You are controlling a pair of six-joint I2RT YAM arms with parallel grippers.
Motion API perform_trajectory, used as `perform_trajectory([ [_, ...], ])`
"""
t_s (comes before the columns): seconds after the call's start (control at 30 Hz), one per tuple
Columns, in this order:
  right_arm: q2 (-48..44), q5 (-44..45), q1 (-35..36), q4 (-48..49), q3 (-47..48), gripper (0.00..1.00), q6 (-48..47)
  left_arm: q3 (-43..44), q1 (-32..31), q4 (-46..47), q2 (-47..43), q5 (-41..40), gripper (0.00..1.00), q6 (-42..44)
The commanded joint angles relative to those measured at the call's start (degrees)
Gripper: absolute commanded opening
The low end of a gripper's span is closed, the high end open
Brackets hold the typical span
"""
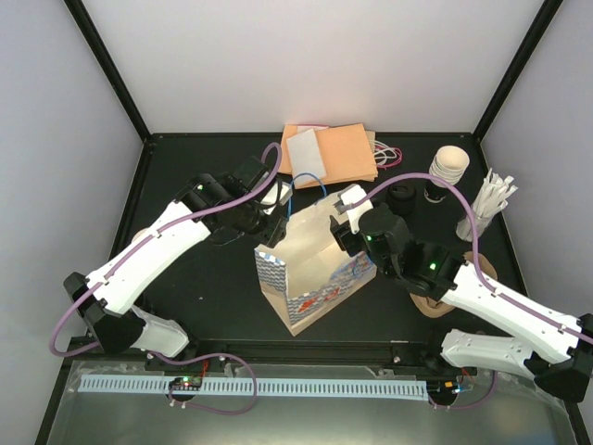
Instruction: Pack the takeout coffee
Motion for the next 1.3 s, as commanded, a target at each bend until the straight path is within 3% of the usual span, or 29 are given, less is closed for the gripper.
perform_trajectory([
  [0.0,-0.9,2.4,-0.2,1.3,0.3,0.70,0.4,3.1,0.4,1.5,0.9,0.7,0.54,1.0],
  [0.4,-2.0,0.9,-0.3,-0.9,3.5,0.71,0.6,4.5,0.3,5.7,1.0,6.7,0.64,3.6],
  [0.53,-2.1,1.0,-0.2,-1.0,4.7,0.71,0.3,4.6,0.3,8.0,1.5,8.0,0.49,4.1],
  [0.7,-2.6,1.4,-0.2,-1.4,5.3,0.71,0.2,4.5,0.3,10.0,2.1,6.2,0.37,4.4],
  [0.9,-4.1,2.4,-0.2,-1.7,5.3,0.71,0.3,4.9,0.4,8.8,3.2,3.3,0.02,4.1],
  [1.27,-4.3,12.7,-0.3,-4.5,4.9,0.75,1.8,4.6,0.7,7.3,0.4,-7.7,0.02,-1.6],
])
